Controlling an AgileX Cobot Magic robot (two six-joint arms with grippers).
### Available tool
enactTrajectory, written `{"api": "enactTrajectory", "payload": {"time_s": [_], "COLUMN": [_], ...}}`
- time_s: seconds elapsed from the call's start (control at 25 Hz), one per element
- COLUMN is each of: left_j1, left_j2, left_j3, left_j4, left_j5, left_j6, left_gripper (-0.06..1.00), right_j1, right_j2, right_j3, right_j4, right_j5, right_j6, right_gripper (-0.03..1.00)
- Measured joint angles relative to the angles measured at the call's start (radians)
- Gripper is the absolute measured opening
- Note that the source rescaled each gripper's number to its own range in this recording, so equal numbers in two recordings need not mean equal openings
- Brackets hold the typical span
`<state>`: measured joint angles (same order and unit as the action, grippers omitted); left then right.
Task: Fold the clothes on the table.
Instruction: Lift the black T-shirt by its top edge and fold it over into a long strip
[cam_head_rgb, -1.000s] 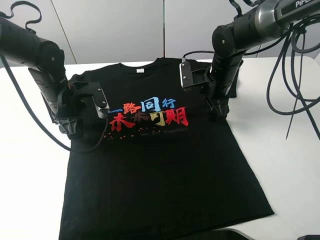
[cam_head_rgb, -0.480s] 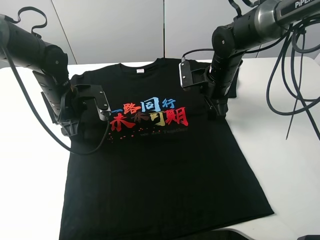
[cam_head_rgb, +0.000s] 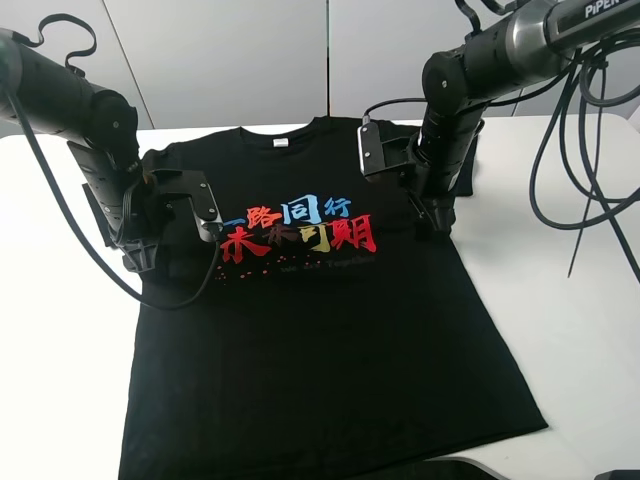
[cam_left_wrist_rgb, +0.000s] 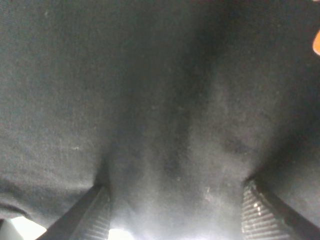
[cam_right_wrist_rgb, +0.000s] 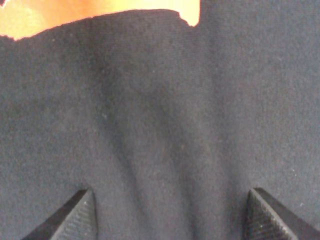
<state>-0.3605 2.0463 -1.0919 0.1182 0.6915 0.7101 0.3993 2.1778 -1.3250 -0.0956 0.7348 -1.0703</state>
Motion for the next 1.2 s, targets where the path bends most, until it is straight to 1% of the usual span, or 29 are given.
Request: {"api": "enactTrajectory", "payload": {"time_s": [0.08, 0.12, 0.16, 0.24, 0.36, 0.44, 0.48, 0.52, 0.6, 0.72, 0.8, 0.92, 1.2], "left_j1": [0.000, 0.000, 0.000, 0.000, 0.000, 0.000, 0.000, 0.000, 0.000, 0.000, 0.000, 0.000, 0.000], "left_j2": [0.000, 0.000, 0.000, 0.001, 0.001, 0.001, 0.001, 0.001, 0.001, 0.001, 0.001, 0.002, 0.000], "left_j3": [0.000, 0.000, 0.000, 0.000, 0.000, 0.000, 0.000, 0.000, 0.000, 0.000, 0.000, 0.000, 0.000], "left_j4": [0.000, 0.000, -0.002, -0.009, -0.009, -0.001, 0.007, 0.012, 0.022, 0.028, 0.030, 0.032, 0.034], "left_j5": [0.000, 0.002, 0.009, 0.017, 0.018, 0.002, -0.010, -0.021, -0.059, -0.127, -0.153, -0.166, -0.166], "left_j6": [0.000, 0.000, 0.000, 0.000, 0.000, 0.000, 0.000, 0.000, 0.000, 0.000, 0.000, 0.000, 0.000], "left_gripper": [0.73, 0.71, 0.65, 0.49, 0.20, 0.09, 0.06, 0.04, 0.04, 0.05, 0.05, 0.01, 0.00], "right_j1": [0.000, 0.000, 0.000, 0.000, 0.000, 0.000, 0.000, 0.000, 0.000, 0.000, 0.000, 0.000, 0.000], "right_j2": [0.008, 0.008, 0.012, 0.016, 0.018, 0.018, 0.018, 0.018, 0.018, 0.018, 0.018, 0.018, 0.007], "right_j3": [-0.004, -0.007, -0.007, -0.007, -0.007, -0.007, -0.007, -0.007, -0.007, -0.007, -0.007, -0.007, -0.007], "right_j4": [0.004, 0.007, 0.009, 0.013, 0.027, 0.029, 0.031, 0.031, 0.031, 0.031, 0.031, 0.031, 0.029], "right_j5": [0.009, 0.016, 0.024, 0.040, 0.063, 0.073, 0.076, 0.076, 0.076, 0.071, 0.070, 0.067, 0.061], "right_j6": [0.000, 0.000, 0.000, 0.000, 0.000, 0.000, 0.000, 0.000, 0.000, 0.000, 0.000, 0.000, 0.011], "right_gripper": [0.65, 0.63, 0.59, 0.48, 0.31, 0.20, 0.16, 0.09, 0.02, 0.00, 0.00, 0.00, 0.00]}}
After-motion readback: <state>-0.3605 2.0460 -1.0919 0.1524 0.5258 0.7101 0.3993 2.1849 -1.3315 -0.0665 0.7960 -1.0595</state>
